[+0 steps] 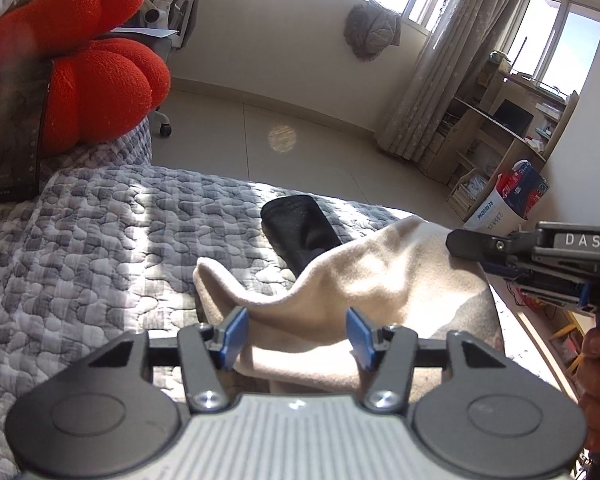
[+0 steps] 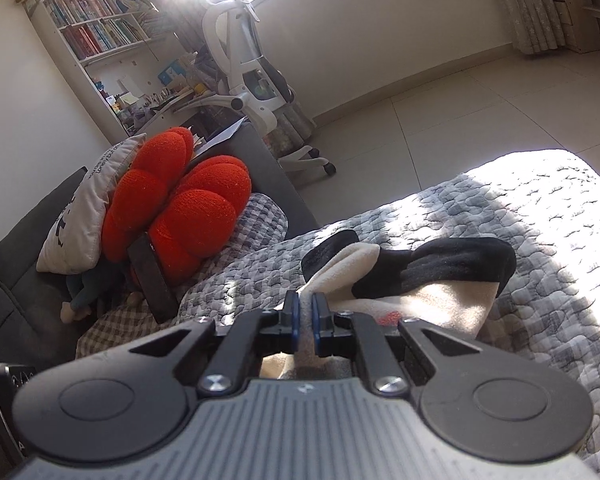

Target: Fold clothes

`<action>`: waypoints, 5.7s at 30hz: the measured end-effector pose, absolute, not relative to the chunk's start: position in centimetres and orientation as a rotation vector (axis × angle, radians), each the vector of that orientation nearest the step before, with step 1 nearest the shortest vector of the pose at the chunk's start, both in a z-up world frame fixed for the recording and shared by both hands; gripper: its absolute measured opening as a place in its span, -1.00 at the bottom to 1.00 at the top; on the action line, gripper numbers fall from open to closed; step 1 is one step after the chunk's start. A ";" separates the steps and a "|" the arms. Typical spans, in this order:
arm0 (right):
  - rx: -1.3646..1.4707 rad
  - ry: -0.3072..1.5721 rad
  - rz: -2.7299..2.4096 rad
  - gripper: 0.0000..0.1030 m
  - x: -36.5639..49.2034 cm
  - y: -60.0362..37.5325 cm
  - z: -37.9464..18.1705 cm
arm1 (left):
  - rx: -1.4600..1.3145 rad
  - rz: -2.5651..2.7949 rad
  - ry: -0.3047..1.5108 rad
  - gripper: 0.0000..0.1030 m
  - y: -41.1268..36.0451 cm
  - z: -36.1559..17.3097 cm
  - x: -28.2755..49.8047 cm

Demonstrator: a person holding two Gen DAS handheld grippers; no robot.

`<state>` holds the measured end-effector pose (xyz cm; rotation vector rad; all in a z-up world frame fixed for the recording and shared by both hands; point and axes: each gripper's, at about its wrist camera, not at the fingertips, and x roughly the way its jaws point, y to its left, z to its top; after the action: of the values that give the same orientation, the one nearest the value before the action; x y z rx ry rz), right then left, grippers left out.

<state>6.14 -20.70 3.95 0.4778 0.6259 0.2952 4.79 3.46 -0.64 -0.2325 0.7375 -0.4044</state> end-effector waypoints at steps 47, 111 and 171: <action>0.292 0.674 0.469 -0.60 11.4 -10.4 4.1 | -0.180 -0.075 0.711 -0.95 10.7 0.2 5.1; 0.259 0.865 -0.109 -0.65 4.9 -26.1 0.1 | -0.179 -0.304 0.837 -0.62 6.9 -1.8 6.0; 0.567 0.851 0.196 0.30 6.1 -21.3 1.1 | -0.203 -0.391 0.722 -0.08 5.6 1.0 6.7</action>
<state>6.09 -21.34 1.11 0.5673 0.8511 0.1958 6.72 5.63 0.99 -0.2027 0.7225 -0.3914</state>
